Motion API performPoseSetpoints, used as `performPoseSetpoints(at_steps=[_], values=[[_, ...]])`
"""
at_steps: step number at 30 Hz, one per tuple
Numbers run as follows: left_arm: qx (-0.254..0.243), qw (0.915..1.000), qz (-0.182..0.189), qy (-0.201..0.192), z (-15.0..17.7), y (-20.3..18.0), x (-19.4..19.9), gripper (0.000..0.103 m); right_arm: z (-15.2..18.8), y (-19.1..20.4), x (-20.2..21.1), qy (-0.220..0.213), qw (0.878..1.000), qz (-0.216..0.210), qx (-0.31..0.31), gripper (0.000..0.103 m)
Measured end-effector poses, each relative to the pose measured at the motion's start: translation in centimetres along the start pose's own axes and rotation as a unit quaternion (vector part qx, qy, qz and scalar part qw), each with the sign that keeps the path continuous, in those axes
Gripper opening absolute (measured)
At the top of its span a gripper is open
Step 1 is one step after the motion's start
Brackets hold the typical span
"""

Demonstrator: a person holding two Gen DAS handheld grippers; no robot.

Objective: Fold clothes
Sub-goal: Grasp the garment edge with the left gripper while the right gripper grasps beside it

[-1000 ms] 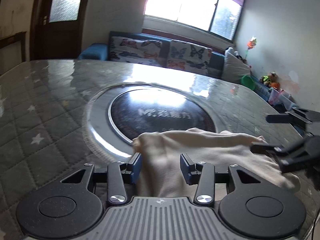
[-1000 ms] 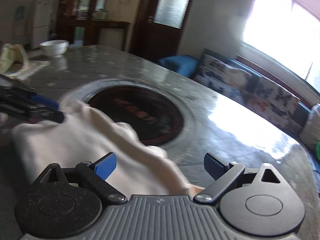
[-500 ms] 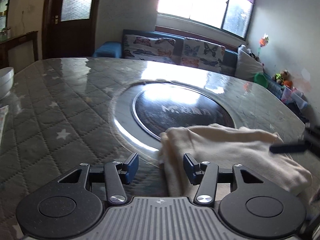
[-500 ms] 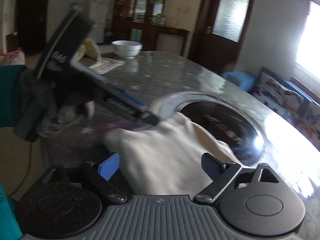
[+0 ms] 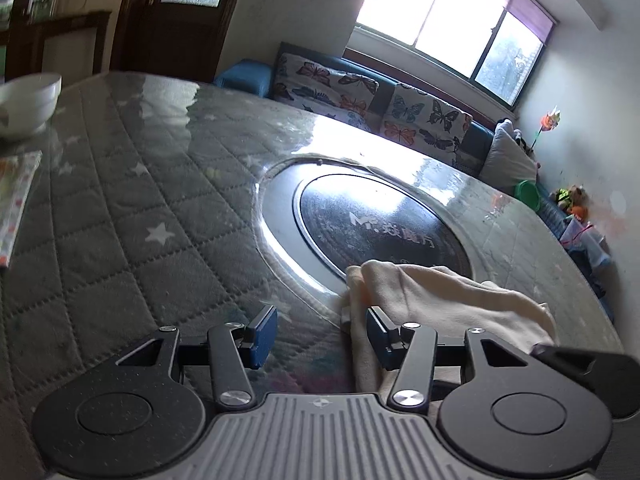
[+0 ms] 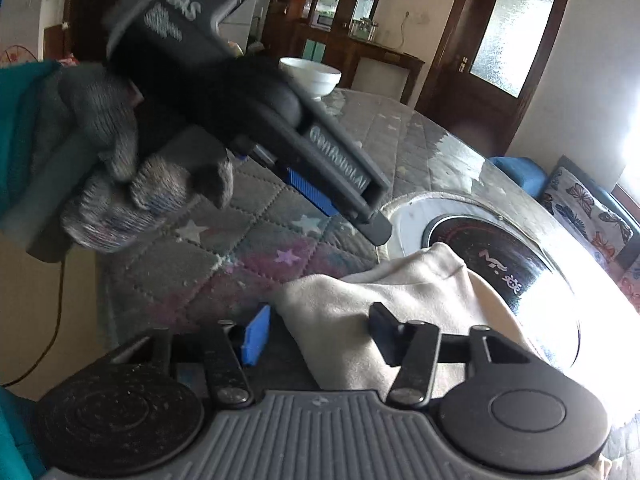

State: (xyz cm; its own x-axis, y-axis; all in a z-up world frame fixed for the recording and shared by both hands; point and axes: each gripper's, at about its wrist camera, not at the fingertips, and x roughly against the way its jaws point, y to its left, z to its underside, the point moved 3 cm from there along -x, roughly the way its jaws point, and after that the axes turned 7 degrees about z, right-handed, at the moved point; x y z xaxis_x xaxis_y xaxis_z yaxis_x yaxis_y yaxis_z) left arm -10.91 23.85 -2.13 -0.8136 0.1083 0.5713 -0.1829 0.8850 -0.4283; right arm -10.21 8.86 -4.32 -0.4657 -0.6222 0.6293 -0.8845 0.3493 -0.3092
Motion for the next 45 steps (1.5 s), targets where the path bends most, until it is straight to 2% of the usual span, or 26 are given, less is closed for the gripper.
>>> performPoseSetpoints(at_steps=[6, 12, 15, 19, 27, 29, 31, 34, 36, 40, 42, 44, 45], values=[[0.049, 0.9983, 0.031, 0.010, -0.3, -0.2, -0.4, 0.055, -0.1, -1.5, 0.5, -0.011, 0.998, -0.011, -0.055, 0.017], [0.110, 0.9921, 0.056, 0.023, -0.4, 0.1, -1.2, 0.055, -0.1, -4.5, 1.8, -0.023, 0.987, -0.049, -0.153, 0.012], [0.143, 0.9875, 0.062, 0.025, -0.5, 0.4, -1.5, 0.056, -0.1, -5.7, 2.3, -0.029, 0.979, -0.063, -0.190, 0.012], [0.193, 0.9773, 0.082, 0.028, -0.4, 0.8, -2.1, 0.061, 0.1, -6.9, 3.1, -0.041, 0.971, -0.073, -0.222, 0.012], [0.225, 0.9663, 0.111, 0.056, -0.1, -0.4, -4.3, 0.059, 0.5, -7.7, 4.3, -0.054, 0.965, -0.078, -0.243, 0.011], [0.230, 0.9639, 0.118, 0.064, 0.0, -0.5, -4.8, 0.050, 0.7, -7.6, 4.6, -0.056, 0.965, -0.079, -0.246, 0.011], [0.234, 0.9624, 0.119, 0.070, 0.2, -0.4, -5.2, 0.035, 0.7, -7.5, 4.5, -0.057, 0.965, -0.080, -0.244, 0.011], [0.240, 0.9605, 0.119, 0.074, 0.3, 0.0, -5.6, 0.025, 0.9, -7.2, 4.3, -0.056, 0.966, -0.079, -0.238, 0.011], [0.236, 0.9620, 0.117, 0.074, 0.3, -0.1, -5.7, 0.022, 1.0, -7.1, 4.1, -0.054, 0.967, -0.080, -0.238, 0.012], [0.221, 0.9661, 0.112, 0.071, 0.4, -0.4, -5.6, 0.021, 1.5, -7.8, 4.4, -0.053, 0.967, -0.068, -0.238, 0.023], [0.214, 0.9682, 0.110, 0.070, 0.5, -0.6, -5.6, 0.021, 2.2, -8.6, 5.1, -0.051, 0.968, -0.048, -0.242, 0.025], [0.207, 0.9701, 0.107, 0.068, 0.5, -0.8, -5.5, 0.022, 3.0, -9.6, 5.6, -0.048, 0.966, -0.030, -0.253, 0.031], [0.203, 0.9710, 0.106, 0.068, 0.5, -0.8, -5.5, 0.022, 3.9, -10.6, 6.2, -0.042, 0.964, -0.006, -0.261, 0.034]])
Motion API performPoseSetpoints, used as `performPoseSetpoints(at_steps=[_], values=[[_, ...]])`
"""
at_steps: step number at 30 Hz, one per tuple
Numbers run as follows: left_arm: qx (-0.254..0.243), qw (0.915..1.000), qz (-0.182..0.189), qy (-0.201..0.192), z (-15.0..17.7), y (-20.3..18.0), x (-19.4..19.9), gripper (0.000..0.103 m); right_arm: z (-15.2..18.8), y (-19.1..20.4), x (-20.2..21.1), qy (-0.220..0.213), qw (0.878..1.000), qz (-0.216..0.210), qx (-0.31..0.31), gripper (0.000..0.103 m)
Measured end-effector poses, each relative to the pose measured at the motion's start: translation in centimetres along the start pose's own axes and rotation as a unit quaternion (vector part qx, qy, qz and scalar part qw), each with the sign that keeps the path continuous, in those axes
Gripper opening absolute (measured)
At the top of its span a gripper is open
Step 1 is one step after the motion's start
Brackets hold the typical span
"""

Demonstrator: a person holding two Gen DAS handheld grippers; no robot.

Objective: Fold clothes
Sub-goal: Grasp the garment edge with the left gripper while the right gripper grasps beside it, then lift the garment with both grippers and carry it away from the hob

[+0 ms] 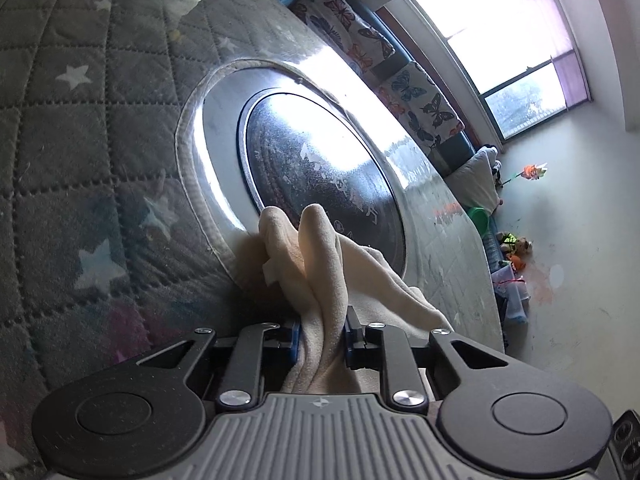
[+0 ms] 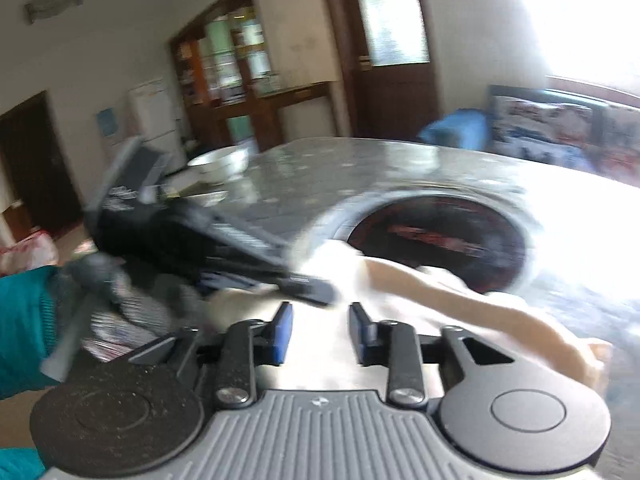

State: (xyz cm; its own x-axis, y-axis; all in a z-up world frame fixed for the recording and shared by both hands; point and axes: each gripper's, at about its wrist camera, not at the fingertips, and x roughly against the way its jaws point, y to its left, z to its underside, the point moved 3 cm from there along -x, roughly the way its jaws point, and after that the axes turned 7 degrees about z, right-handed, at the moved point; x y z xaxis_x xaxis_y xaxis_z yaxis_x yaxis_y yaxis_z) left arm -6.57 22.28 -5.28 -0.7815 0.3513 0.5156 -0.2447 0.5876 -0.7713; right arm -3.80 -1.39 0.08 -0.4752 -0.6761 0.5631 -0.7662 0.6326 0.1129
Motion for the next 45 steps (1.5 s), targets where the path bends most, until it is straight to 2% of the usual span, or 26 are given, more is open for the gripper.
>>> performPoseSetpoints(at_steps=[3, 6, 10, 12, 19, 23, 25, 28, 33, 38, 42, 45], values=[[-0.009, 1.0000, -0.003, -0.001, 0.1, -0.2, -0.1, 0.022, 0.8, -3.3, 1.1, 0.006, 0.998, 0.054, -0.019, 0.035], [-0.019, 0.9998, -0.008, -0.002, 0.1, -0.4, -0.2, 0.022, 1.6, -6.7, 1.7, 0.013, 0.993, 0.106, -0.045, 0.041], [-0.033, 0.9993, -0.016, -0.003, 0.2, -0.8, -0.2, 0.022, 3.1, -10.7, 2.0, 0.020, 0.984, 0.157, -0.087, 0.042], [-0.037, 0.9991, -0.021, -0.003, 0.2, -0.9, -0.3, 0.022, 3.7, -12.2, 1.5, 0.025, 0.979, 0.168, -0.113, 0.043], [-0.055, 0.9976, -0.041, -0.008, 0.4, -1.6, -0.6, 0.022, 5.1, -14.3, -0.3, 0.028, 0.977, 0.144, -0.155, 0.041], [-0.070, 0.9958, -0.057, -0.011, 0.5, -2.2, -0.8, 0.022, 5.1, -14.0, -0.2, 0.022, 0.978, 0.127, -0.164, 0.029], [-0.081, 0.9943, -0.067, -0.012, 0.7, -2.5, -1.0, 0.022, 5.1, -13.9, -0.3, 0.020, 0.979, 0.121, -0.165, 0.014], [-0.099, 0.9919, -0.079, -0.013, 0.8, -3.1, -1.0, 0.021, 5.1, -13.8, 0.3, 0.006, 0.978, 0.119, -0.169, 0.011], [-0.129, 0.9887, -0.075, -0.018, 0.7, -5.4, -0.7, 0.019, 4.6, -13.6, 2.3, -0.024, 0.979, 0.118, -0.166, 0.010], [-0.162, 0.9851, -0.057, -0.013, 1.1, -8.5, -1.9, 0.018, 3.8, -14.0, 4.8, -0.051, 0.977, 0.133, -0.159, 0.009], [-0.184, 0.9820, -0.042, -0.002, 1.4, -11.1, -3.8, 0.018, 3.4, -15.2, 7.2, -0.066, 0.973, 0.160, -0.151, 0.009], [-0.200, 0.9793, -0.031, 0.009, 1.7, -12.9, -5.7, 0.018, 3.1, -16.4, 9.2, -0.078, 0.968, 0.187, -0.150, 0.005]])
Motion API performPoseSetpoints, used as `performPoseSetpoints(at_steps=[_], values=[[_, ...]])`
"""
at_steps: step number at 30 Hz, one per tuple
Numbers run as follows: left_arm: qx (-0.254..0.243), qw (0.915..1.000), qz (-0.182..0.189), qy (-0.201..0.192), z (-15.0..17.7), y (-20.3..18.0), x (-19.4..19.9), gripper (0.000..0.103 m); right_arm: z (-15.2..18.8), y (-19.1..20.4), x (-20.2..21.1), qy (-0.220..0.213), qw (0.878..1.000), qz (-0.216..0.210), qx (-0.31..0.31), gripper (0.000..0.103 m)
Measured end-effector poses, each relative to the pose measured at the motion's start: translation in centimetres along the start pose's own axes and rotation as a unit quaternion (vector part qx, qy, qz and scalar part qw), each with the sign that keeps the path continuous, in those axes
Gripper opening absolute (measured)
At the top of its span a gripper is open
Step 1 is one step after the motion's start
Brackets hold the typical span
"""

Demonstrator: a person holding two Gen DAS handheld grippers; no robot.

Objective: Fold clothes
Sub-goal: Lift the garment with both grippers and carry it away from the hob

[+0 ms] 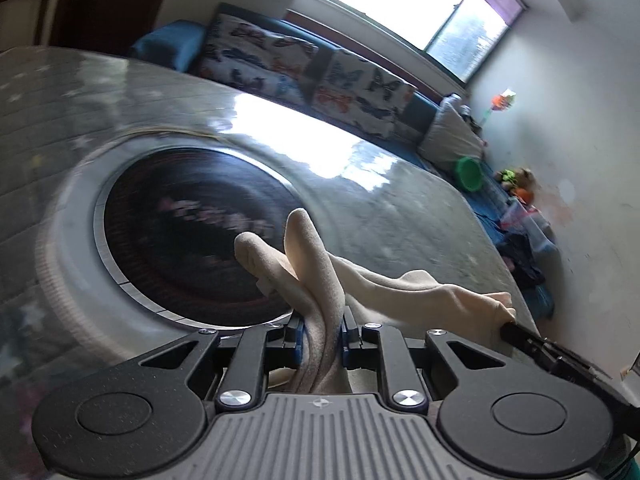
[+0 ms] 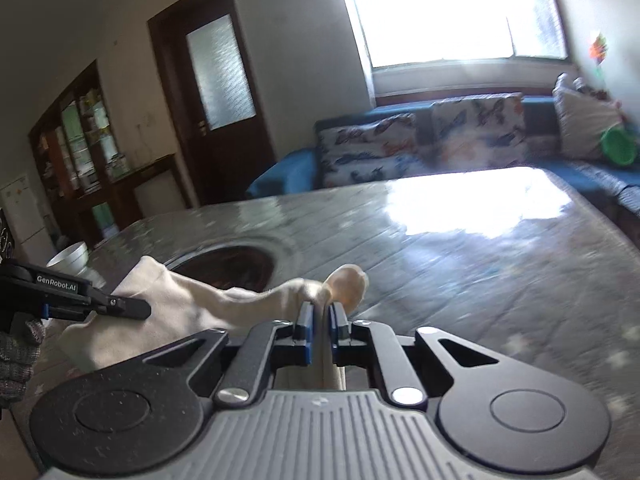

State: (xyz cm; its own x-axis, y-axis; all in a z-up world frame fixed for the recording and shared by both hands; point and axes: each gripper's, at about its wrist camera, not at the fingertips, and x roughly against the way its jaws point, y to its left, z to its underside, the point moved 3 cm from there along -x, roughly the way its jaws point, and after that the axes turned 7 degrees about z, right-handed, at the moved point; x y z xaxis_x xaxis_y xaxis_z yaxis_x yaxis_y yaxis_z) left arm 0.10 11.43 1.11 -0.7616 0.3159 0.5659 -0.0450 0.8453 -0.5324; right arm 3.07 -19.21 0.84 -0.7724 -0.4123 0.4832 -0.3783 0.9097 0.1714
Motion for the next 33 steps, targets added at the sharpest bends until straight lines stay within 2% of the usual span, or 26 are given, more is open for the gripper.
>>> performPoseSetpoints(at_steps=[1, 5, 10, 11, 13, 19, 26, 30, 33], values=[[-0.006, 1.0000, 0.004, 0.003, -0.2, -0.6, -0.6, 0.018, -0.4, -0.7, 0.5, -0.007, 1.000, 0.010, -0.002, 0.002], [-0.028, 0.9994, 0.014, 0.013, -0.7, -2.6, -3.0, 0.018, -1.3, -3.9, 1.5, -0.004, 0.998, 0.049, -0.032, 0.002], [-0.035, 0.9992, 0.009, 0.019, -0.7, -3.0, -4.5, 0.018, 0.5, -6.4, 1.0, 0.023, 0.996, 0.067, -0.060, 0.007], [-0.034, 0.9992, 0.008, 0.020, -0.7, -2.8, -4.5, 0.018, 1.0, -6.6, 0.9, 0.029, 0.995, 0.064, -0.065, 0.010], [-0.031, 0.9993, 0.005, 0.021, -0.7, -2.4, -4.5, 0.018, 2.0, -6.8, 0.3, 0.040, 0.995, 0.054, -0.071, 0.030], [-0.024, 0.9994, -0.005, 0.024, -0.7, -1.3, -4.6, 0.018, 4.0, -6.3, -2.1, 0.068, 0.993, 0.033, -0.092, 0.042], [-0.020, 0.9993, -0.014, 0.029, -0.7, -0.5, -4.8, 0.018, 4.9, -5.5, -3.9, 0.074, 0.992, 0.021, -0.096, 0.039], [-0.026, 0.9991, -0.014, 0.029, -0.6, -1.1, -4.8, 0.018, 4.9, -4.4, -4.1, 0.074, 0.994, 0.010, -0.085, 0.011], [-0.035, 0.9989, -0.012, 0.028, -0.6, -1.8, -4.6, 0.018, 4.3, -4.3, -3.5, 0.058, 0.995, 0.012, -0.084, 0.010]])
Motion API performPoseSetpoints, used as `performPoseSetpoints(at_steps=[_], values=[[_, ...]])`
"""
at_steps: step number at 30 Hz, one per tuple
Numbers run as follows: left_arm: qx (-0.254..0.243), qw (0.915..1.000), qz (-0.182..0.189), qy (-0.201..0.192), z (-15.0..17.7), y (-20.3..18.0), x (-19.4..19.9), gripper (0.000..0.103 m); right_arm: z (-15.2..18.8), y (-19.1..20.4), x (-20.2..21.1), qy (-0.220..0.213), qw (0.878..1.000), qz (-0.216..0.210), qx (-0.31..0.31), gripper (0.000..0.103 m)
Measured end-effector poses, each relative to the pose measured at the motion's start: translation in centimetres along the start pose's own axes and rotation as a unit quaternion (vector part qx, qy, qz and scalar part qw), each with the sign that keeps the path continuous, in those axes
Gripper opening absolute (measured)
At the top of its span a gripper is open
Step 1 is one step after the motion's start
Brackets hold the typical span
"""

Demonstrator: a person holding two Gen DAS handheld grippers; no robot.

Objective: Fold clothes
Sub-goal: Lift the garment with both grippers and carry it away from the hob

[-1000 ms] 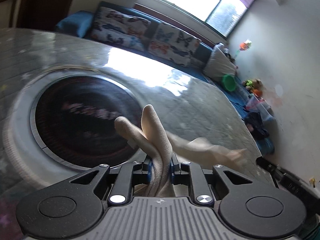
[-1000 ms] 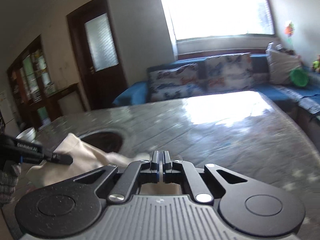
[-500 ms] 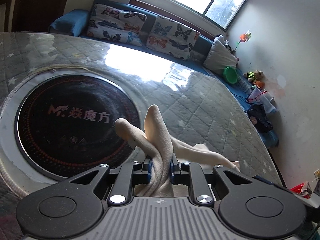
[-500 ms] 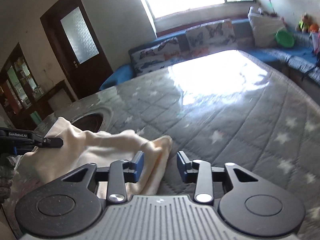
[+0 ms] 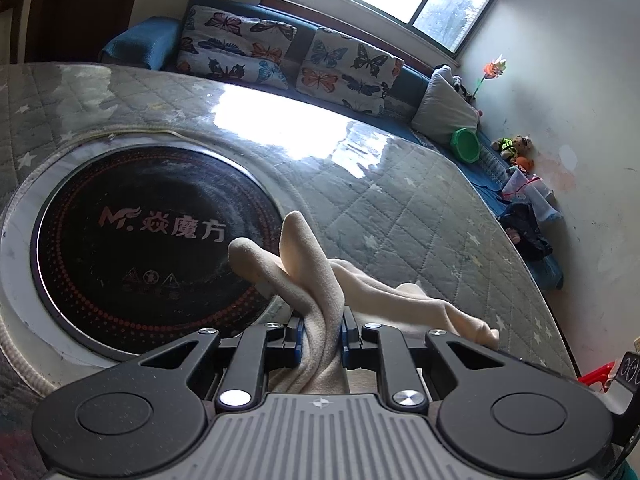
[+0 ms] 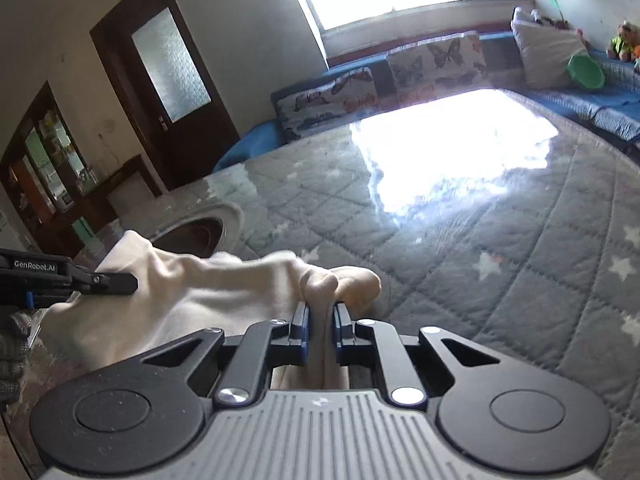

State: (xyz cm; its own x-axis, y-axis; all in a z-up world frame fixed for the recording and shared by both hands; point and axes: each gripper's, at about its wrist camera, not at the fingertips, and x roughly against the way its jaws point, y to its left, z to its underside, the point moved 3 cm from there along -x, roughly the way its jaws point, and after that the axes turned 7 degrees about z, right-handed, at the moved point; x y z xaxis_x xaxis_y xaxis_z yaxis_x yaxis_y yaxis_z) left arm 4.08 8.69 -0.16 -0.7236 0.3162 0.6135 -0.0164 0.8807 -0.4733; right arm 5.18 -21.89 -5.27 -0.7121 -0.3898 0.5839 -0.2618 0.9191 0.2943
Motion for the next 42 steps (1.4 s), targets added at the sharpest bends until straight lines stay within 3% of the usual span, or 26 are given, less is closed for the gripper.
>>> performPoseSetpoints(at_steps=[8, 12, 18, 21, 24, 33, 38, 39, 40, 42], values=[[-0.030, 0.9994, 0.019, -0.003, -0.5, -3.0, -0.6, 0.017, -2.6, 0.4, 3.9, -0.052, 0.998, 0.021, 0.043, 0.009], [-0.042, 0.9987, 0.030, -0.004, -0.8, -4.6, -1.2, 0.017, -4.2, 0.1, 5.7, -0.076, 0.994, 0.042, 0.060, 0.001], [-0.064, 0.9972, 0.039, -0.004, -1.3, -7.1, -2.6, 0.016, -5.8, -1.8, 7.2, -0.085, 0.993, 0.066, 0.042, 0.002], [-0.068, 0.9968, 0.041, -0.003, -1.4, -7.4, -2.9, 0.017, -5.1, -2.6, 6.7, -0.071, 0.994, 0.074, 0.042, 0.008], [-0.063, 0.9975, 0.033, 0.000, -1.4, -6.6, -3.0, 0.016, -3.3, -3.1, 5.4, -0.045, 0.996, 0.066, 0.026, 0.027], [-0.051, 0.9985, 0.020, 0.009, -1.0, -5.1, -3.3, 0.017, -1.2, -5.4, 1.3, -0.005, 0.997, 0.073, -0.015, 0.040], [-0.049, 0.9986, 0.014, 0.017, -0.8, -4.7, -3.8, 0.017, -0.8, -5.2, 0.0, -0.004, 0.998, 0.057, -0.020, 0.039], [-0.049, 0.9986, 0.012, 0.018, -0.8, -4.6, -3.9, 0.017, -0.9, -5.1, -0.3, -0.003, 0.999, 0.048, -0.024, 0.032], [-0.049, 0.9986, 0.011, 0.019, -0.7, -4.6, -4.0, 0.017, -0.9, -4.9, -0.6, -0.002, 0.999, 0.043, -0.023, 0.018], [-0.049, 0.9986, 0.010, 0.020, -0.7, -4.7, -4.0, 0.017, -0.9, -4.5, -1.1, -0.003, 0.999, 0.039, -0.019, 0.011]])
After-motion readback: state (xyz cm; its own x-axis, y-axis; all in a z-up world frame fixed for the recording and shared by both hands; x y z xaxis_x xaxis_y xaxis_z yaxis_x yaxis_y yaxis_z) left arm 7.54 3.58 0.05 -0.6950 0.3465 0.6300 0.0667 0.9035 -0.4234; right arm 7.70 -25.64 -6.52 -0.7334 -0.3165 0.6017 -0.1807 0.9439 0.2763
